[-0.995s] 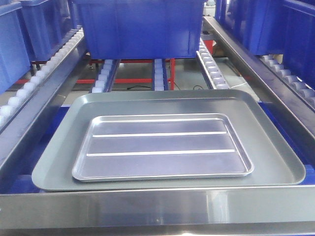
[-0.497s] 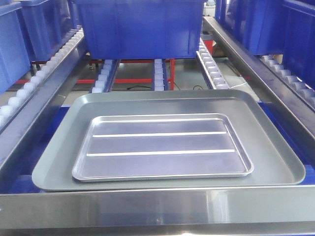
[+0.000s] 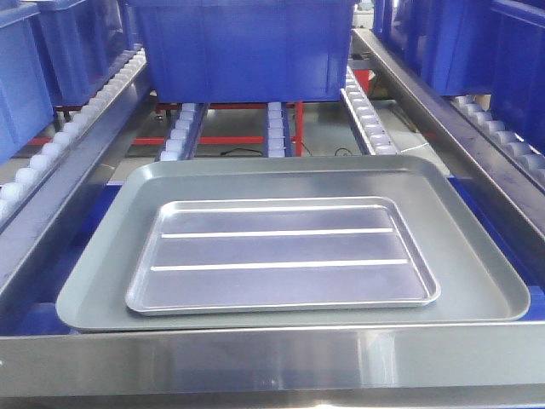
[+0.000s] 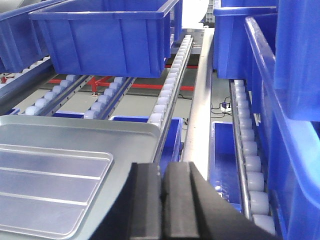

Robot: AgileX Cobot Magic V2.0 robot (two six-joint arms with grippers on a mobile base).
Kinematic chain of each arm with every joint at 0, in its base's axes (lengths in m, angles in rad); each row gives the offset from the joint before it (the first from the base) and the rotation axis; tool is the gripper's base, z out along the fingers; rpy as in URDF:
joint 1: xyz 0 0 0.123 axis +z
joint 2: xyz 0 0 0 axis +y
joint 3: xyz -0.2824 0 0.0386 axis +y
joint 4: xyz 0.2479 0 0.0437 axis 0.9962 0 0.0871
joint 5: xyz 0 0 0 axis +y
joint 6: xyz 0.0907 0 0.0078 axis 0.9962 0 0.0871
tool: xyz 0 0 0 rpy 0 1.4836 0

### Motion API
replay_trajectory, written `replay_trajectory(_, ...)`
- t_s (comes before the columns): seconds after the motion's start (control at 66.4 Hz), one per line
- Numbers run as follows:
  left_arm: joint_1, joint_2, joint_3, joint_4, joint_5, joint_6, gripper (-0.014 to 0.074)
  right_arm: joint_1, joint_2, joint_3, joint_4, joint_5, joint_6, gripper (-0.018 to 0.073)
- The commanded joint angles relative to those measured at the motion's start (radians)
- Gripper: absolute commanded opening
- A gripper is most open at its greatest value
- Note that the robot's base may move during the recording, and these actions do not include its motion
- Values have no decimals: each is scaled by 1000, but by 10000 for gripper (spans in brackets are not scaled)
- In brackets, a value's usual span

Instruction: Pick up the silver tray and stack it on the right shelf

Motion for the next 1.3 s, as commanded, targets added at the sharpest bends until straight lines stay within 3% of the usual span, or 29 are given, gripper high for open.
replay_trajectory(0.0, 90, -9, 8, -81, -150, 46, -91, -4, -18, -1, 1, -84, -12, 50)
replay_trajectory(0.136, 295, -9, 56, -151, -204, 48, -91, -4, -18, -1, 1, -84, -12, 50)
replay_trajectory(0.256, 459, -9, 135, -168, -348, 102, -91, -4, -18, -1, 1, -84, -12, 50)
replay_trajectory(0.497, 638, -9, 132, -218, -384, 251, -91, -4, -18, -1, 1, -84, -12, 50)
replay_trajectory(0.663, 705, -9, 132, -214, -386, 296, -91, -4, -18, -1, 1, -84, -12, 50)
replay_trajectory(0.889, 776, -9, 132, -230, -391, 296, -91, -4, -18, -1, 1, -84, -12, 50)
replay_trajectory(1.281, 774, -11, 132, -233, -393, 296, -91, -4, -18, -1, 1, -84, -12, 50)
